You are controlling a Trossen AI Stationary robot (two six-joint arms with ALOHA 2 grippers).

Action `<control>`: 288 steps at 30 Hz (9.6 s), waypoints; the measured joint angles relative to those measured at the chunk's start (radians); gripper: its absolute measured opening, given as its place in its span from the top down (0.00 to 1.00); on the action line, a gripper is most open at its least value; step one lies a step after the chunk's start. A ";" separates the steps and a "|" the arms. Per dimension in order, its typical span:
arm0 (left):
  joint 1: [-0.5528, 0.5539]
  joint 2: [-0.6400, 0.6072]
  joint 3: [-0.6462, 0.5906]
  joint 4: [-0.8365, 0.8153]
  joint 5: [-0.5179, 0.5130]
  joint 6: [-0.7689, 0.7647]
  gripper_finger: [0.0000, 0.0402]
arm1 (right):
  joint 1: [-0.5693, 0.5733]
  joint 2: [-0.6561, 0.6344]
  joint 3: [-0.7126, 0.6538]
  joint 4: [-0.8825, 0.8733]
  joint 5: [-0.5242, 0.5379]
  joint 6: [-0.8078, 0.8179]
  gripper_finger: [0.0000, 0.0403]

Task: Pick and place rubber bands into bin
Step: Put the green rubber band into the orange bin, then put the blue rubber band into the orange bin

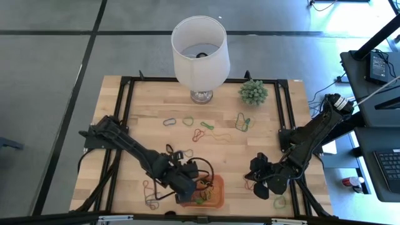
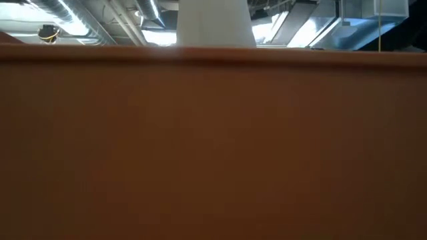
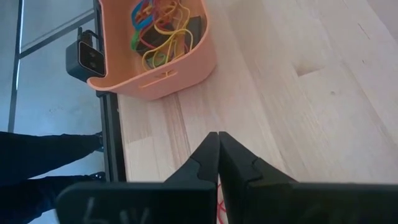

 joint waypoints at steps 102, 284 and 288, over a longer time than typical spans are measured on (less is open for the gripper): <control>0.176 -0.775 -0.889 0.330 0.039 0.152 1.00 | 0.171 0.482 0.187 -0.371 -0.760 0.134 0.99; 0.911 -0.363 -1.031 0.415 0.123 0.397 0.77 | -0.697 -0.596 -0.507 0.332 -0.269 -0.577 0.95; 0.933 -0.297 -1.031 0.435 0.119 0.453 0.80 | -0.697 -0.596 -0.507 0.332 -0.270 -0.522 0.95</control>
